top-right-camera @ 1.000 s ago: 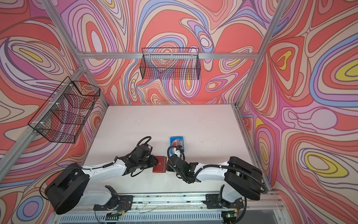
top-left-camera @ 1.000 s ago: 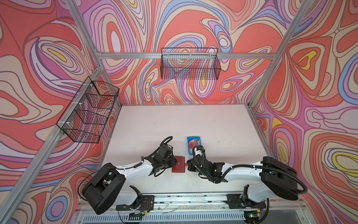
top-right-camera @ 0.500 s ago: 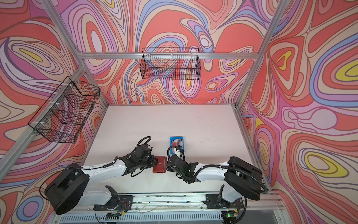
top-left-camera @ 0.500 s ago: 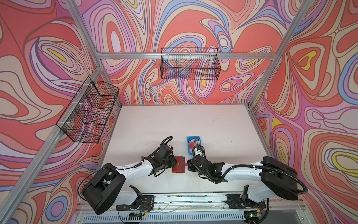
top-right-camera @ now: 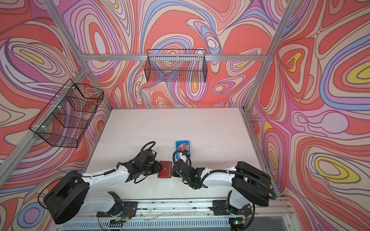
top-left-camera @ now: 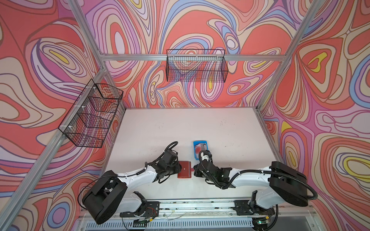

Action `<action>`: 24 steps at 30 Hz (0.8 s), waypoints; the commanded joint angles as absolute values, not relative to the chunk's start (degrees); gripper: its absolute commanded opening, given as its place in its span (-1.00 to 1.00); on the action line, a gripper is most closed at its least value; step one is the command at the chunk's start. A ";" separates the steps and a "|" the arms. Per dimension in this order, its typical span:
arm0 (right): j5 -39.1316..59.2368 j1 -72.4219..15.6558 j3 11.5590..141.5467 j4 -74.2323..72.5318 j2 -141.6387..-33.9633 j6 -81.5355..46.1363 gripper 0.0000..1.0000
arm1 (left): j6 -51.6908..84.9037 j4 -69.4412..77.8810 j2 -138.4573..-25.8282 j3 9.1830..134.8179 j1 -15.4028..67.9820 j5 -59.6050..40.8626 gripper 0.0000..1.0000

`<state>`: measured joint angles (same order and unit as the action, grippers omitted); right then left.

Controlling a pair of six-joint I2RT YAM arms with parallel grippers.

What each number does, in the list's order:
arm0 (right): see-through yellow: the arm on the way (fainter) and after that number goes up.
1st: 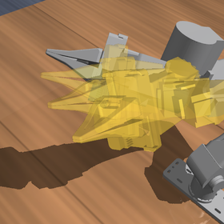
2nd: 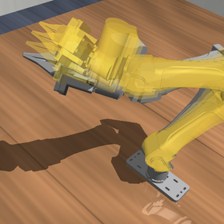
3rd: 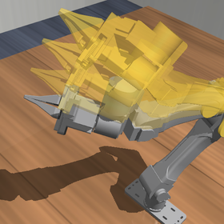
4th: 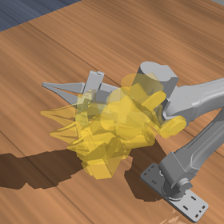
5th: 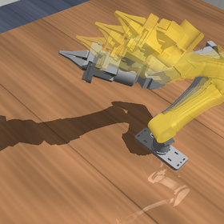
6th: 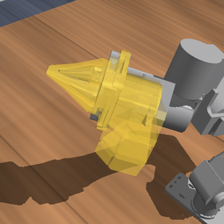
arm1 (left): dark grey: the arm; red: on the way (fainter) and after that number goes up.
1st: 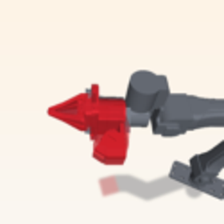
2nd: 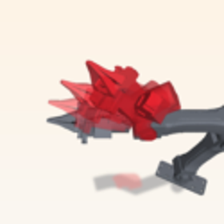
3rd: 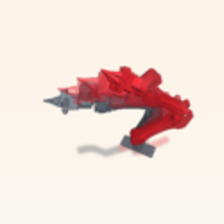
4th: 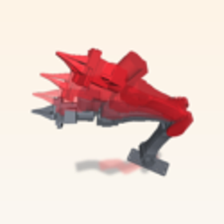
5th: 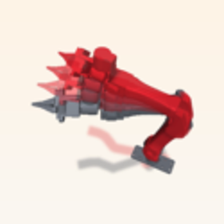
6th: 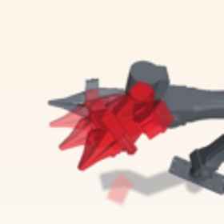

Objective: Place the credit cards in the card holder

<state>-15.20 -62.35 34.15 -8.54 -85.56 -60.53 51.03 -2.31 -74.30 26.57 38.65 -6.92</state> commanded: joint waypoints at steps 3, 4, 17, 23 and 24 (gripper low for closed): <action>-16.35 -62.58 33.84 -8.02 -84.45 -60.64 -1.00 | 50.46 -9.39 -71.78 26.29 38.85 -3.45 -0.26; -16.38 -62.58 33.87 -8.02 -84.38 -60.57 -1.00 | 50.22 -10.04 -71.45 26.61 38.77 -3.13 -0.25; -16.32 -62.58 33.06 -8.77 -83.68 -60.42 -1.00 | 48.19 -11.43 -67.38 25.86 37.00 -3.19 -0.25; -16.22 -62.58 32.86 -9.32 -83.59 -60.46 -1.00 | 47.55 -7.93 -69.45 25.49 36.98 -6.63 -0.26; -16.15 -62.58 32.86 -9.49 -83.63 -60.42 -1.00 | 47.55 -7.64 -69.82 25.57 37.00 -6.85 -0.26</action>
<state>-15.20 -62.35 33.74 -8.58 -84.55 -60.47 48.38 -9.34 -68.73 26.50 37.34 -5.15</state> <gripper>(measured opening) 0.047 0.373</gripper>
